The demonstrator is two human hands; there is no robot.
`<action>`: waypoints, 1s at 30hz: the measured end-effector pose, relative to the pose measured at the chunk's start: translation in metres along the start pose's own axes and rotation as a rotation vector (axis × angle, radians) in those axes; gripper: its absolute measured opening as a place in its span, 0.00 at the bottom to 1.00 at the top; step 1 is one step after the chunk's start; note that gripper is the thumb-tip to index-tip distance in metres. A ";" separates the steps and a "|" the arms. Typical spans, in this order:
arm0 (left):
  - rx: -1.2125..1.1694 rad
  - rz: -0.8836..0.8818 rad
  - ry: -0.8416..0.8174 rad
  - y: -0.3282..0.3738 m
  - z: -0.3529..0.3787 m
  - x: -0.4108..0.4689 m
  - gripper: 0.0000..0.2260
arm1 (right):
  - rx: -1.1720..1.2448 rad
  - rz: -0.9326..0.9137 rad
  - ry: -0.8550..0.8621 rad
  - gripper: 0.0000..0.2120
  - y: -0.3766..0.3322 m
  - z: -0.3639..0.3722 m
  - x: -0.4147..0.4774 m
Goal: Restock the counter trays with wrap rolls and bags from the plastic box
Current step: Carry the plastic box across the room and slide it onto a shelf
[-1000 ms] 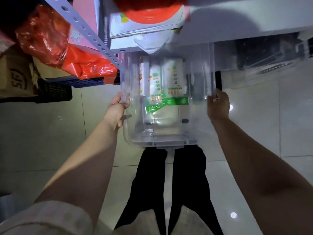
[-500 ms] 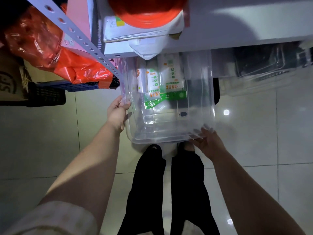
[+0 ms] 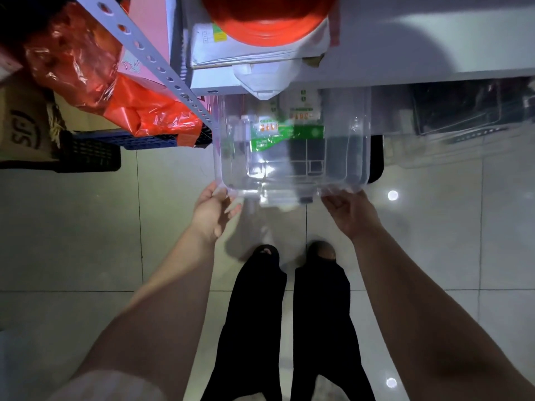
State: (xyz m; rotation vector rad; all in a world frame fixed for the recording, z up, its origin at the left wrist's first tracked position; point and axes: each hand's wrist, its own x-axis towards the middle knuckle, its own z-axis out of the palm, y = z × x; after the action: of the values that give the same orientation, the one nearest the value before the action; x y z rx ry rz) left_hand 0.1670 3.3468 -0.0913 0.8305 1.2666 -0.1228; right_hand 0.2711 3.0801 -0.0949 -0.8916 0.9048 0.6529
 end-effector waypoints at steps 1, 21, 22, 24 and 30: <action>-0.002 0.017 0.001 0.008 0.006 0.007 0.11 | -0.025 -0.012 -0.023 0.24 -0.001 0.010 0.004; 0.860 0.658 -0.320 0.088 0.205 -0.191 0.13 | 0.230 -0.279 0.053 0.11 -0.111 -0.027 -0.191; 0.854 0.669 -0.359 0.087 0.226 -0.204 0.13 | 0.282 -0.292 0.041 0.11 -0.121 -0.036 -0.196; 0.860 0.670 -0.423 0.080 0.265 -0.226 0.13 | 0.381 -0.297 0.026 0.12 -0.140 -0.056 -0.202; 1.003 0.637 -0.464 0.035 0.369 -0.270 0.13 | 0.570 -0.204 -0.004 0.13 -0.189 -0.126 -0.190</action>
State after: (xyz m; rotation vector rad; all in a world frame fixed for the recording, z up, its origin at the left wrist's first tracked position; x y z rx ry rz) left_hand 0.3864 3.0521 0.1831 1.8969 0.3940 -0.4250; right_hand 0.2823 2.8569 0.1001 -0.4594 0.9162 0.1973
